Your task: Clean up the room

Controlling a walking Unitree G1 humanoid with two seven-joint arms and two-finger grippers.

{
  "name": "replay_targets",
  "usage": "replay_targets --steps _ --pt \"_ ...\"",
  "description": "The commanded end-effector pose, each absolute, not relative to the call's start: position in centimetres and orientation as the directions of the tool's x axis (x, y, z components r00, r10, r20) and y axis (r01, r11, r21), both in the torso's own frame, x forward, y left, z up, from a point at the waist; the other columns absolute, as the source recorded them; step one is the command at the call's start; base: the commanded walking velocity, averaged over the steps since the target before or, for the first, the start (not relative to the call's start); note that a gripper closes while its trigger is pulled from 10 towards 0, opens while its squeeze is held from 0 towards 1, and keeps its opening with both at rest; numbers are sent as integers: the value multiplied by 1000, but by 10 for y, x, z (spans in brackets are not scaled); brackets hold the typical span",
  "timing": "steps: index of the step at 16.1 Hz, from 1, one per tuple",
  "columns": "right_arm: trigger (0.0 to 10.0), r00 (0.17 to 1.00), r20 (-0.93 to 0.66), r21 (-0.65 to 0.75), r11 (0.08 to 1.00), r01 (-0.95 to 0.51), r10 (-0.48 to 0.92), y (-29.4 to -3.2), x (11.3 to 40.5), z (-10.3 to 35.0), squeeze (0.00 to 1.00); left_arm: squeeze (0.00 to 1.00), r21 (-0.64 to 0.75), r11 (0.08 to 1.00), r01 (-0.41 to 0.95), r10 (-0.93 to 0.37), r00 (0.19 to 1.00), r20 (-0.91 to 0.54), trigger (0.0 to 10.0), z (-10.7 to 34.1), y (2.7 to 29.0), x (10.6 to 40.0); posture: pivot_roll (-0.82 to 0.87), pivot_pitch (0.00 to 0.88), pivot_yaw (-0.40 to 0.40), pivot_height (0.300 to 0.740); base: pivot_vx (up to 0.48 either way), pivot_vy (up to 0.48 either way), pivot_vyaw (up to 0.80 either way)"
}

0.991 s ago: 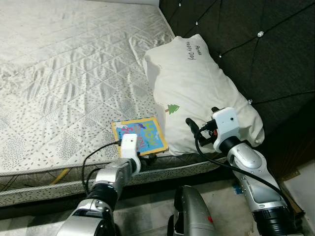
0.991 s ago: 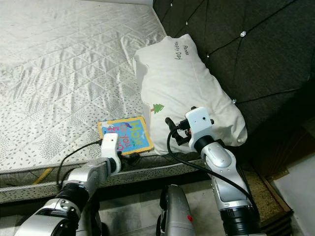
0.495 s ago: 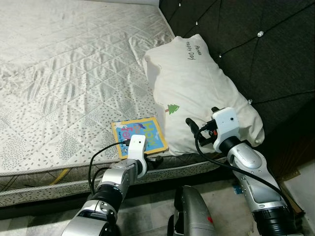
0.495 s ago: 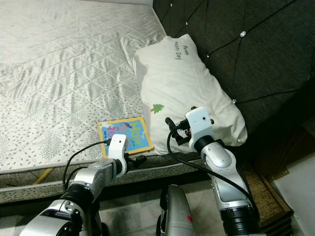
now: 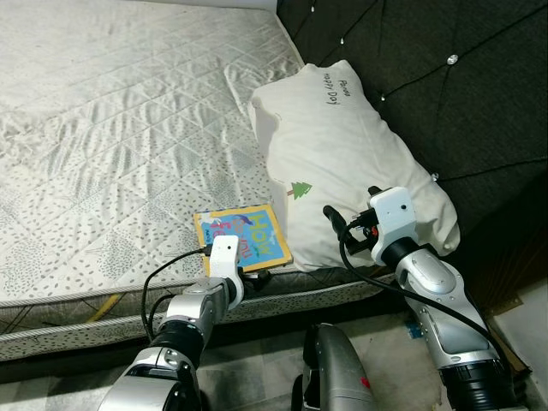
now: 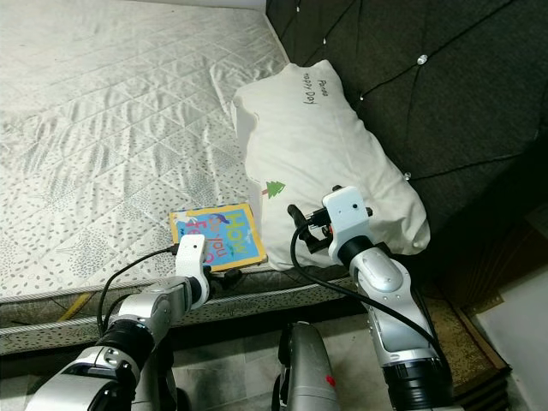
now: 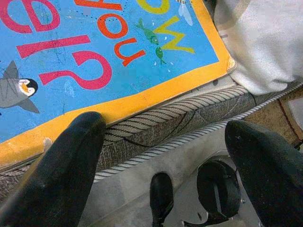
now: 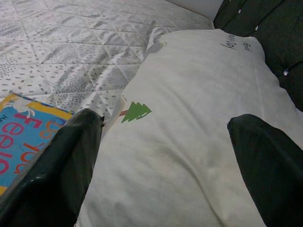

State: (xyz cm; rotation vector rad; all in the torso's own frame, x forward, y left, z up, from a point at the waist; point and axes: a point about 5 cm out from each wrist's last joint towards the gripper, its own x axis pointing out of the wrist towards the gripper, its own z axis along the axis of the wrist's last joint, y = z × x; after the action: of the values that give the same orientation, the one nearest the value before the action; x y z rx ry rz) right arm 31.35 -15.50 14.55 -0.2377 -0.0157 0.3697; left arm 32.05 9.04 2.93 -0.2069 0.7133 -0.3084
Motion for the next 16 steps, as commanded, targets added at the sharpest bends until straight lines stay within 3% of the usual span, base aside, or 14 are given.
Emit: replay_targets --steps 1,9,16 --pt "10000 943 -17 -248 913 -325 331 -164 314 149 0 0 -285 938 197 -341 679 -650 10000 19 91 313 -98 108 -93 576 0 0 0" --pt "10000 941 -17 -249 910 -332 338 -163 315 150 0 0 -281 941 187 -333 657 -676 10000 10 100 307 -87 108 -94 576 0 0 0" --pt "10000 939 -16 -244 909 -336 343 -161 317 150 0 0 -240 965 109 -246 696 -674 10000 14 132 313 -75 108 -94 576 0 0 0"
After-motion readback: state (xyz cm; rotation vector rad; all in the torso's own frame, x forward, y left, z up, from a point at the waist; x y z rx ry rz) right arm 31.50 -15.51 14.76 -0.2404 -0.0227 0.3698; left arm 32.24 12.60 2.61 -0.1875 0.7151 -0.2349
